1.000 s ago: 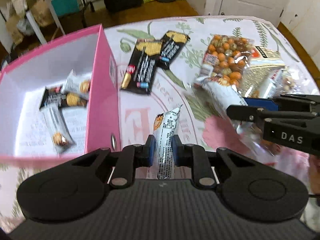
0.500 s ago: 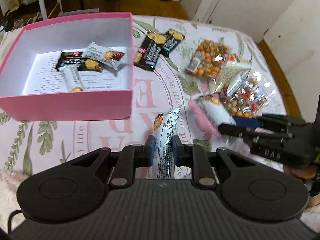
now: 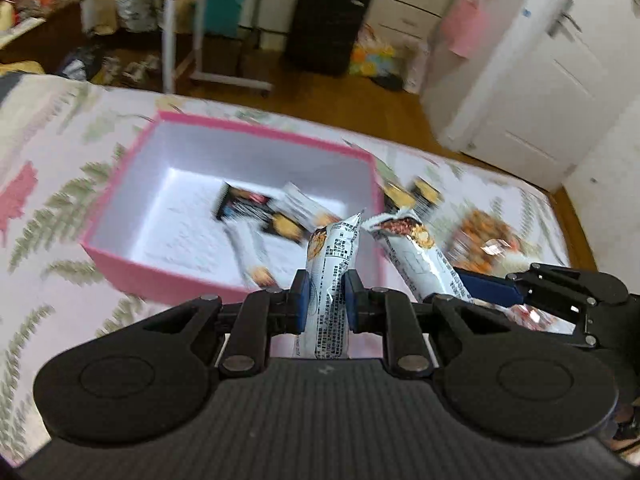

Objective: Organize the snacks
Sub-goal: 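Carry both bars over the pink box and open both grippers to drop them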

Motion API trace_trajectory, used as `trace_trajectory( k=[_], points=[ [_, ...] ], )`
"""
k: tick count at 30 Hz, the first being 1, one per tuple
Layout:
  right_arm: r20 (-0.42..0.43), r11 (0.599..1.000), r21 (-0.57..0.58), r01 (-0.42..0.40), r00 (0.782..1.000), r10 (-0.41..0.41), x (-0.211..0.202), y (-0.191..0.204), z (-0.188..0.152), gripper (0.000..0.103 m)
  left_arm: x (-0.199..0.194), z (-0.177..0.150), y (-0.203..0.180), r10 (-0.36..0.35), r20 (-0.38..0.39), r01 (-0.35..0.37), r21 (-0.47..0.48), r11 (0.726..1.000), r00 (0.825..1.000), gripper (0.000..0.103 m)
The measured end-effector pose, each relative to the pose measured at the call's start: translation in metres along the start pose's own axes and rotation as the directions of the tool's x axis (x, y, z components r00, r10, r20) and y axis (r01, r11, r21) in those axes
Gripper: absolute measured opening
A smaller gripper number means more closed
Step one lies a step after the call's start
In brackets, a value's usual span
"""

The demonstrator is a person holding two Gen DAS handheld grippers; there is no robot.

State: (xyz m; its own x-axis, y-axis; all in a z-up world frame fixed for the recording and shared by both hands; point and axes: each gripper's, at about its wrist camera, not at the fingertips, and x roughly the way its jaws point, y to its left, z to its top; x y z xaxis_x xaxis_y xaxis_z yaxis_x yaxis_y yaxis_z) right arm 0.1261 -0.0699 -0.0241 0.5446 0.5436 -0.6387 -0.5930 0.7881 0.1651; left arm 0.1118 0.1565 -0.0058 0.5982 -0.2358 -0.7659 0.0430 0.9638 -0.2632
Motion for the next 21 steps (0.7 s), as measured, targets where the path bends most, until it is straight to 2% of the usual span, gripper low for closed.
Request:
trace_trajectory(
  k=[5, 8, 13, 19, 21],
  points=[
    [-0.099, 0.998, -0.059, -0.022, 0.995, 0.016, 0.058, 0.000, 0.027, 0.029, 0.034, 0.027, 0.029, 0.119, 0.008, -0.119, -0.011, 0.993, 0.993, 0.017],
    [-0.170, 0.997, -0.068, -0.024, 0.985, 0.012, 0.093, -0.001, 0.036, 0.029, 0.065, 0.035, 0.034, 0.226, -0.009, -0.225, 0.026, 0.974, 0.974, 0.017],
    [-0.242, 0.996, -0.093, 0.007, 0.970, -0.029, 0.139, -0.002, 0.038, 0.029, 0.117, 0.040, 0.045, 0.333, -0.041, -0.330, 0.059, 0.942, 0.942, 0.017],
    [-0.301, 0.984, -0.172, 0.051, 0.948, -0.102, 0.167, 0.004, 0.026, 0.032, 0.151, 0.036, 0.070, 0.338, -0.106, -0.341, -0.017, 0.940, 0.935, 0.018],
    [-0.289, 0.987, -0.145, 0.062, 0.952, -0.102, 0.160, 0.003, 0.025, 0.035, 0.147, 0.033, 0.078, 0.303, -0.117, -0.312, -0.066, 0.948, 0.946, 0.026]
  ],
)
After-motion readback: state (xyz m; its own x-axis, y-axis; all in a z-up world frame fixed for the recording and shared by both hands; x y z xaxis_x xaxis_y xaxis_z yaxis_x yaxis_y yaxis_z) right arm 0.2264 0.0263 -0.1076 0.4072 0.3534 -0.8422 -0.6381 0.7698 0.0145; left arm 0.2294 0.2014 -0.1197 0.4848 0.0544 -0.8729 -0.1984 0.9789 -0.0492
